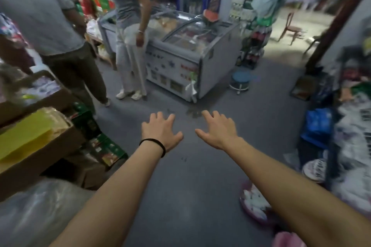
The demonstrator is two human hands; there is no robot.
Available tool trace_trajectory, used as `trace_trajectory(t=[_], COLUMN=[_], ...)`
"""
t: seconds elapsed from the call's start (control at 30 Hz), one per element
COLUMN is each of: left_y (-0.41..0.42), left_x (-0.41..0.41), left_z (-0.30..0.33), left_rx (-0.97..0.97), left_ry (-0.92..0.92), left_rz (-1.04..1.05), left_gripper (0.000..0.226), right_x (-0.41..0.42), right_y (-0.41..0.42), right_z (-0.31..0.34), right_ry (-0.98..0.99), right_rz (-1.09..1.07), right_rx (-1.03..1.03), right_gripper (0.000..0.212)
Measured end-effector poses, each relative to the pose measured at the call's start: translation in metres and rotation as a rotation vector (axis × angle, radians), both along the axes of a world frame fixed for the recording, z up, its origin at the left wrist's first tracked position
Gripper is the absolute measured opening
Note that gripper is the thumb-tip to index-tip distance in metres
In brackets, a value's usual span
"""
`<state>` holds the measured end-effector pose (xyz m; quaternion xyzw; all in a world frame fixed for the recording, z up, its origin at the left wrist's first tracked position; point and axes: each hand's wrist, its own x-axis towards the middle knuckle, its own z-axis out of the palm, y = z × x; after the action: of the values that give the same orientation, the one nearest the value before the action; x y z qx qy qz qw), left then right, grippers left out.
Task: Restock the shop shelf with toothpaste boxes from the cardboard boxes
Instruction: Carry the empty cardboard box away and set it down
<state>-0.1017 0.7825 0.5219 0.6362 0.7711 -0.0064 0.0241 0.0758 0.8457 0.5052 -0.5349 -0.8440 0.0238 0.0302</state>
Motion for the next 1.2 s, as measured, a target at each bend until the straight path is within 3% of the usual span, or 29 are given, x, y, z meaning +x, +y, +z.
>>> trace_trajectory(t=[0.43, 0.73, 0.93, 1.2], left_y=[0.331, 0.572, 0.720, 0.966], left_x=[0.108, 0.174, 0.247, 0.378], left_z=[-0.007, 0.011, -0.014, -0.022], left_rx=[0.040, 0.036, -0.015, -0.060], left_ry=[0.017, 0.040, 0.046, 0.040], left_rz=[-0.509, -0.785, -0.868, -0.855], left_gripper=[0.064, 0.060, 0.058, 0.059], right_x=[0.111, 0.161, 0.235, 0.373], right_y=[0.243, 0.423, 0.550, 0.796], right_z=[-0.004, 0.007, -0.009, -0.013], right_ry=[-0.030, 0.012, 0.010, -0.008], right_rz=[-0.500, -0.795, -0.888, -0.904], right_rx=[-0.007, -0.046, -0.107, -0.132], right_gripper=[0.060, 0.069, 0.069, 0.069])
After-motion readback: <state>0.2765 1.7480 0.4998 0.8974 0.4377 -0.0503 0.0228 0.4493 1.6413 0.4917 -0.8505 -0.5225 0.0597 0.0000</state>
